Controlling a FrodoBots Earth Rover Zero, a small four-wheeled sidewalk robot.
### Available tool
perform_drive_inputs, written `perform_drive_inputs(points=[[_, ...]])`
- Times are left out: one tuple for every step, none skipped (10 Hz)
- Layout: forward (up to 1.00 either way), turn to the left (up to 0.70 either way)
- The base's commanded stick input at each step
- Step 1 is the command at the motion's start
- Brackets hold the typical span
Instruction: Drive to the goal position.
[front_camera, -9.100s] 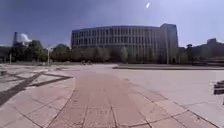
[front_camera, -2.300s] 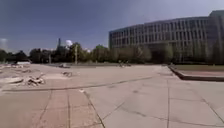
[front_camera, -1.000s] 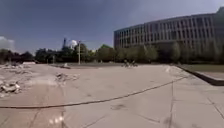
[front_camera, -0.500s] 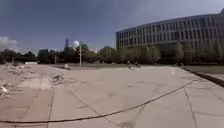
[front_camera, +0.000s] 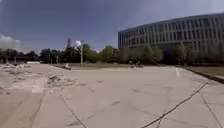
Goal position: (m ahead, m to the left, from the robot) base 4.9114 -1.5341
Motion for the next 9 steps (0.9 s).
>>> perform_drive_inputs(points=[[0.85, 0.00], [0.85, 0.00], [0.85, 0.00], [0.85, 0.00], [0.85, 0.00], [0.85, 0.00], [0.85, 0.00], [0.85, 0.00], [0.85, 0.00]])
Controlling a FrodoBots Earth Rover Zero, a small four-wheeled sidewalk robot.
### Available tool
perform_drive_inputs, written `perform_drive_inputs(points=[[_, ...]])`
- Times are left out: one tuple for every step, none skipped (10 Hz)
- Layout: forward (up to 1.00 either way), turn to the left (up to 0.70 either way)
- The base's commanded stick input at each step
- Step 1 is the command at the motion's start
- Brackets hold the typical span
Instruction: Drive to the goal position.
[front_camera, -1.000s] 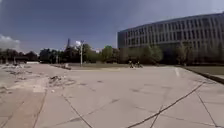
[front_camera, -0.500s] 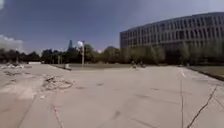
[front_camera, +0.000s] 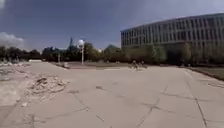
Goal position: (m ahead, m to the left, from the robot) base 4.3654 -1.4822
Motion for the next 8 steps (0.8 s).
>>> perform_drive_inputs(points=[[0.85, -0.01], [0.85, -0.14], [0.85, -0.31], [0.85, -0.33], [0.85, -0.33], [0.85, -0.33], [0.85, -0.33], [0.85, -0.33]])
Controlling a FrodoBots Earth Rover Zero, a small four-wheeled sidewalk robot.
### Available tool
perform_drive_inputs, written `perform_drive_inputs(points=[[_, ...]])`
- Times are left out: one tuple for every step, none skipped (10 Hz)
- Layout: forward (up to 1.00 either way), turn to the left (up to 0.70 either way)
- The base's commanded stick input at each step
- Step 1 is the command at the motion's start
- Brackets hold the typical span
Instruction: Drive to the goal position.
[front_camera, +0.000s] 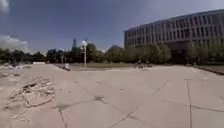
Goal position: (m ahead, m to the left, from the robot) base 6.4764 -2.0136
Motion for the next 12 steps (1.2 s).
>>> perform_drive_inputs(points=[[0.85, -0.33], [0.85, -0.33], [0.85, -0.33], [0.85, -0.33], [0.85, -0.30], [0.85, -0.20], [0.85, -0.07], [0.85, -0.09], [0.85, -0.28], [0.85, -0.32], [0.85, -0.32], [0.85, -0.32]])
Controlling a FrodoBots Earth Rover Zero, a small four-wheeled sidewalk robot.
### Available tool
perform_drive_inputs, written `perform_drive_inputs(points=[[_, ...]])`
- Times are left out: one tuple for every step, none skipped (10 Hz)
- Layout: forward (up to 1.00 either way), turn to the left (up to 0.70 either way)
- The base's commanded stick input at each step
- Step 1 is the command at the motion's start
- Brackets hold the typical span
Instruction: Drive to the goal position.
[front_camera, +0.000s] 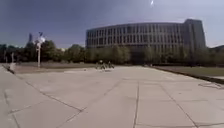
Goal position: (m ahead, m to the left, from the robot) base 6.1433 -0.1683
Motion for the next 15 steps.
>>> perform_drive_inputs(points=[[0.85, -0.32], [0.85, -0.32], [0.85, -0.32], [0.85, -0.32], [0.85, -0.27], [0.85, -0.04], [0.85, 0.00], [0.85, 0.00], [0.85, 0.00], [0.85, 0.00], [0.85, 0.00], [0.85, 0.00], [0.85, 0.00], [0.85, 0.00], [0.85, 0.00]])
